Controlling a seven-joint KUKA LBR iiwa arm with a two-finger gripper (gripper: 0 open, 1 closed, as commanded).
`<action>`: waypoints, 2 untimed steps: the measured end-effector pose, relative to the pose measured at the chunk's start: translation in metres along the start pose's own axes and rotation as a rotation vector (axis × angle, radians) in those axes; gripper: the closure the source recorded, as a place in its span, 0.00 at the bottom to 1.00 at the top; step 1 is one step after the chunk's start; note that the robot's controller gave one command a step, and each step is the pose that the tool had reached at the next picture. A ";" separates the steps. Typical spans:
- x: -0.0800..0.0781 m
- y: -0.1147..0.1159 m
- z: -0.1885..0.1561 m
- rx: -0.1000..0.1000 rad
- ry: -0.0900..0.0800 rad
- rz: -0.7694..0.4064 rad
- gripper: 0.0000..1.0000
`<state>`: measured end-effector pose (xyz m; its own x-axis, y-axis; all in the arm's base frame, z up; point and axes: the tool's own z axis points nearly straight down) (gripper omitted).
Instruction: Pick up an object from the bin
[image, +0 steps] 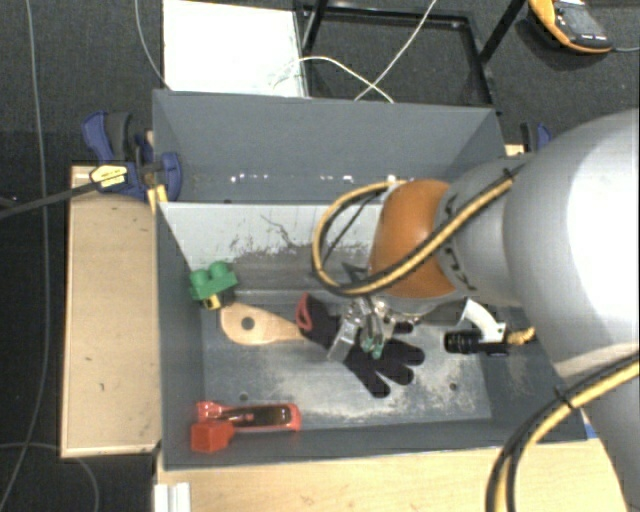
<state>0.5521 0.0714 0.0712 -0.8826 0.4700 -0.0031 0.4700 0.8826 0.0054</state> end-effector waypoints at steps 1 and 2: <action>0.001 -0.001 -0.022 0.004 0.005 -0.002 1.00; 0.001 -0.001 -0.043 0.003 0.005 -0.005 1.00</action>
Offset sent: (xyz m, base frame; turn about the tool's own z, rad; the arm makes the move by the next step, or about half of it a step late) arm -0.0020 -0.0003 0.0642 -0.0022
